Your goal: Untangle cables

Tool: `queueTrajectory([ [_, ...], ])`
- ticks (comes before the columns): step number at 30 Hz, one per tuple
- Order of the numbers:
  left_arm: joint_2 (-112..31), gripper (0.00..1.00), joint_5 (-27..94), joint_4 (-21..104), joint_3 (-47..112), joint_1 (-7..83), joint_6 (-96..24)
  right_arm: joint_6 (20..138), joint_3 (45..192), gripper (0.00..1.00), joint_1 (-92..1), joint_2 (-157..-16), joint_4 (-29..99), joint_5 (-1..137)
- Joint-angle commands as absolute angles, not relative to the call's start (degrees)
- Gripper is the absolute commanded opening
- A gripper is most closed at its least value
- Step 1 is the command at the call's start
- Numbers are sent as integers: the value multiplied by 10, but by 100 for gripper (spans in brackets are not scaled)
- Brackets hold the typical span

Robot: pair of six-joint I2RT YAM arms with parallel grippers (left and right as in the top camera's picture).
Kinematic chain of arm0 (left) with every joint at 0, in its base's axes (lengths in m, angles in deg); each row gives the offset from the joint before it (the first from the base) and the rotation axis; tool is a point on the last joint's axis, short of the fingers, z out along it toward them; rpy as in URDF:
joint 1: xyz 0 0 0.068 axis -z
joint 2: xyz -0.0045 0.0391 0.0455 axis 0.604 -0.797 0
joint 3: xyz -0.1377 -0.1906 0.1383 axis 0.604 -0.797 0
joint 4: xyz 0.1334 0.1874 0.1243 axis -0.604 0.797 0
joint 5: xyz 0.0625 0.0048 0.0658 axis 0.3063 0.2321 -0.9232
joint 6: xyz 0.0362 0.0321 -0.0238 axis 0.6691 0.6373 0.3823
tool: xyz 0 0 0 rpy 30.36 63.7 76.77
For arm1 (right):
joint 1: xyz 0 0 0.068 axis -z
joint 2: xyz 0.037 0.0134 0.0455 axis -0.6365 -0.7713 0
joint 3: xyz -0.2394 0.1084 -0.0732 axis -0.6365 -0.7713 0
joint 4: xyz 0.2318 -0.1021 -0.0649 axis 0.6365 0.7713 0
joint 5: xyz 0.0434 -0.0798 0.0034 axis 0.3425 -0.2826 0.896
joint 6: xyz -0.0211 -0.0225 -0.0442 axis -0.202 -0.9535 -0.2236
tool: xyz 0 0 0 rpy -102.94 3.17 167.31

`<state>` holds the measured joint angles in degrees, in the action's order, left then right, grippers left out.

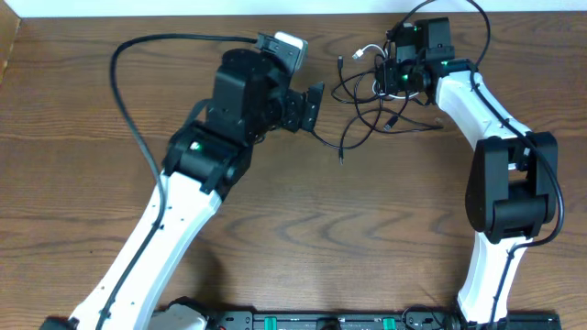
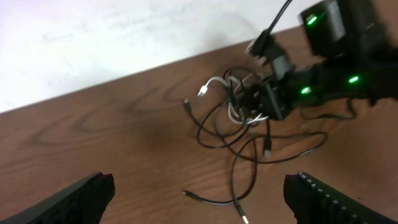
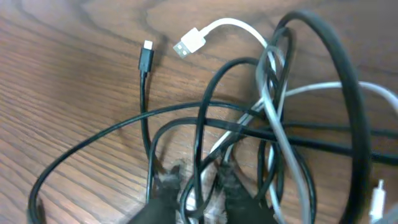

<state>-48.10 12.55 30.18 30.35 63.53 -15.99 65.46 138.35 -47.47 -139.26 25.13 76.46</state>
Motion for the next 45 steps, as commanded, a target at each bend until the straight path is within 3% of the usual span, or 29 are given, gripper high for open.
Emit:
queueTrajectory([
  [1, -497, 91, 112, 293, 318, 636, -146, 659, 1387, 1, -478, -1391, 253, 764],
  [10, -497, 91, 93, 301, 318, 636, -146, 659, 1387, 1, -479, -1391, 241, 773],
  [17, -497, 91, 93, 303, 318, 636, -146, 683, 1430, 1, -479, -1368, 222, 907],
  [45, -499, 91, 93, 301, 318, 636, -146, 692, 1434, 1, -500, -1014, 258, 923],
])
